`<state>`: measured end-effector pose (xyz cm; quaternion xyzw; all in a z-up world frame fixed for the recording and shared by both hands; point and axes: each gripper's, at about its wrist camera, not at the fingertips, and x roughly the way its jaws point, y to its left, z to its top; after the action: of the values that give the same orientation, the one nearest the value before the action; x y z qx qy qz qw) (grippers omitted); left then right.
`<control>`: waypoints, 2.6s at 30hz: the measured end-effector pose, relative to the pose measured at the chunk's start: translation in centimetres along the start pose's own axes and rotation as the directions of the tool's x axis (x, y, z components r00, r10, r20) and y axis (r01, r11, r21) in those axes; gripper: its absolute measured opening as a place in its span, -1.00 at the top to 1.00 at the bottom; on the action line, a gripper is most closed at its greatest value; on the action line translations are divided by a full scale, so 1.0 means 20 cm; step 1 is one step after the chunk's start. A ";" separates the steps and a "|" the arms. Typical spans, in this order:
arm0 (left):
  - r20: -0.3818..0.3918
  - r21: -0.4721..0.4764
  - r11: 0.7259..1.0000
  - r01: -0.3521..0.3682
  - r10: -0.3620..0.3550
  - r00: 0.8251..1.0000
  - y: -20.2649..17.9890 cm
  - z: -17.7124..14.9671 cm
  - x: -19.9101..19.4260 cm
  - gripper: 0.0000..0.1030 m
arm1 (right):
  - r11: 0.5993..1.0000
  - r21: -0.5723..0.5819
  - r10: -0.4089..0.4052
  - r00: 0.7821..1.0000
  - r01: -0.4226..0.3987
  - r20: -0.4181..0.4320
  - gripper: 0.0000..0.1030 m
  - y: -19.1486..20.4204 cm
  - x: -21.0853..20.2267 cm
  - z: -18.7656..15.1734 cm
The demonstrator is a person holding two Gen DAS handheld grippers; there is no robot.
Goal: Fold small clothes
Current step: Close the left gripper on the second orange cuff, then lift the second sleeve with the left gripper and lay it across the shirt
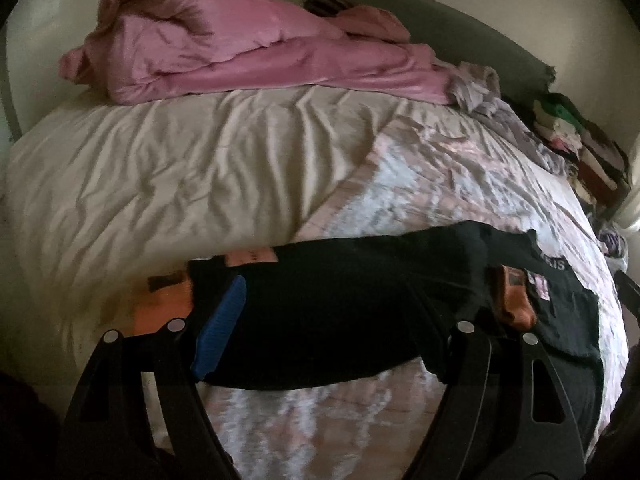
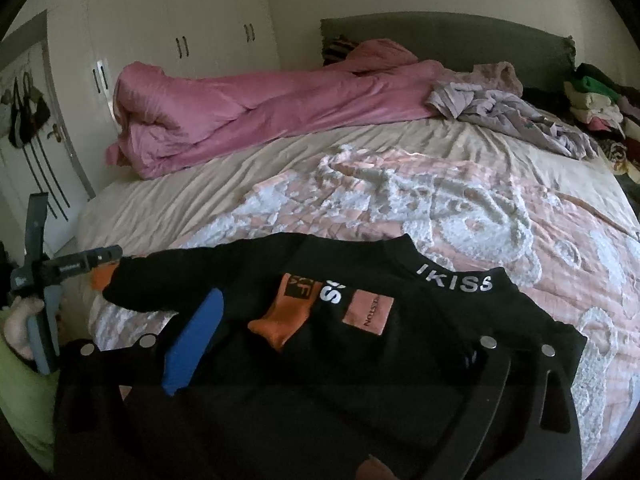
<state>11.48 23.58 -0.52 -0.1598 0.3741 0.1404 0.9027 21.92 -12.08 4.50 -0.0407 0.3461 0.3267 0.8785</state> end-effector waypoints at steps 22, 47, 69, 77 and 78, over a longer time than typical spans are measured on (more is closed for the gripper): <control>-0.092 -0.208 0.974 -0.090 0.073 0.993 0.52 -0.09 0.07 -0.36 | 0.958 -0.264 0.102 0.994 -0.110 -0.042 -0.89 0.38 0.13 -0.13; -0.039 -0.174 0.985 0.014 -0.021 0.999 0.41 -0.13 0.12 0.81 | 0.984 -0.161 0.058 0.991 -0.077 -0.122 -0.89 0.32 0.29 -0.25; 0.051 0.044 0.957 0.286 -0.289 0.956 -0.35 -0.02 -0.13 0.85 | 0.987 0.022 -0.157 0.988 0.157 0.004 -0.89 0.01 -0.10 -0.28; 0.053 0.140 0.937 0.319 -0.329 0.943 -0.61 -0.02 -0.19 0.85 | 0.976 0.117 -0.189 0.981 0.182 0.050 -0.89 -0.16 -0.24 -0.33; 0.050 0.148 0.934 0.325 -0.335 0.941 -0.64 -0.02 -0.19 0.85 | 0.974 0.132 -0.192 0.980 0.184 0.056 -0.89 -0.18 -0.26 -0.34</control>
<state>13.32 11.30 4.29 -0.1522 0.3166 -0.0334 0.9357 17.31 -19.72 2.03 -0.0065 0.3305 0.2208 0.9176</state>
